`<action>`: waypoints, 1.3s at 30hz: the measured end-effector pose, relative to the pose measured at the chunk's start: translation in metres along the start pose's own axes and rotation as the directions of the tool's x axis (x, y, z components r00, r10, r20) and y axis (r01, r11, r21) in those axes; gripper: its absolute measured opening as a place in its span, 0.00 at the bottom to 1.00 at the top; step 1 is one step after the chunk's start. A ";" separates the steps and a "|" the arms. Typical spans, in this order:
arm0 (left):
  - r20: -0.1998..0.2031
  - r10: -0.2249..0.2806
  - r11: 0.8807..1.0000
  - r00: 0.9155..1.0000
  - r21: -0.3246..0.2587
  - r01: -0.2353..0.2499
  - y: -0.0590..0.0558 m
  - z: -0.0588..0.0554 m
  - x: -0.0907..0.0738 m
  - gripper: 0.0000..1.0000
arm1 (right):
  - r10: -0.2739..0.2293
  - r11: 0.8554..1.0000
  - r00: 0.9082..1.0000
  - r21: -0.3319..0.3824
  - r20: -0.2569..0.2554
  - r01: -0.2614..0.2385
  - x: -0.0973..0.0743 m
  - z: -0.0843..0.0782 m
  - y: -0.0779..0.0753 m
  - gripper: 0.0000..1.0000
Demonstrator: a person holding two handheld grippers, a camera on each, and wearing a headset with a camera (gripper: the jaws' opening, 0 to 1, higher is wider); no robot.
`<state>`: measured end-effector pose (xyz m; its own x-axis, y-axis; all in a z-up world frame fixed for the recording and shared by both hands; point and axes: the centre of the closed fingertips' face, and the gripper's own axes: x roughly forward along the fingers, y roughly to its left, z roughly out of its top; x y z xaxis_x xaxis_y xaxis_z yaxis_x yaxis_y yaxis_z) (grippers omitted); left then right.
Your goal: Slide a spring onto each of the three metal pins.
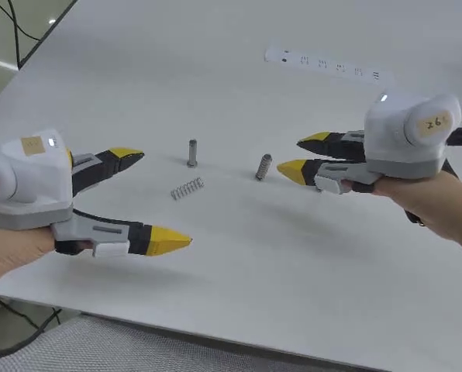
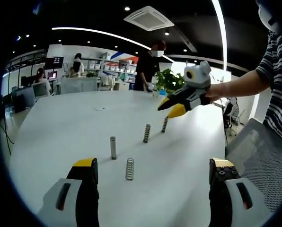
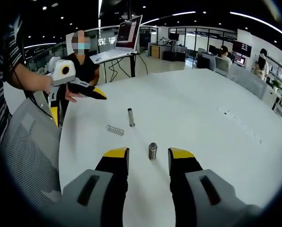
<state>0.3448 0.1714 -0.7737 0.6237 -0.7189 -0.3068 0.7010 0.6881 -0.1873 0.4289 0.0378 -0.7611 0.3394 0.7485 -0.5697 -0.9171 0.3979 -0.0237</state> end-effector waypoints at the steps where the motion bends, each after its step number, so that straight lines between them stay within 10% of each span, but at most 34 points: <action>1: 0.001 0.001 1.000 1.000 -0.002 -0.001 0.000 0.000 0.000 0.97 | 0.002 1.000 1.000 0.006 0.003 -0.002 -0.001 0.000 0.001 0.35; 24: 0.020 0.003 1.000 1.000 -0.017 -0.002 -0.001 0.004 0.000 0.97 | 0.059 0.995 0.998 0.079 0.002 -0.059 -0.003 -0.024 0.036 0.31; 39: 0.023 0.006 1.000 1.000 -0.020 -0.005 0.000 0.003 -0.007 0.97 | 0.148 0.988 0.986 -0.029 -0.072 -0.150 0.018 -0.013 0.054 0.30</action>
<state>0.3417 0.1762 -0.7688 0.6353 -0.7172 -0.2864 0.6908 0.6936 -0.2044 0.3826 0.0658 -0.7836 0.1844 0.7591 -0.6243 -0.9633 0.2656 0.0385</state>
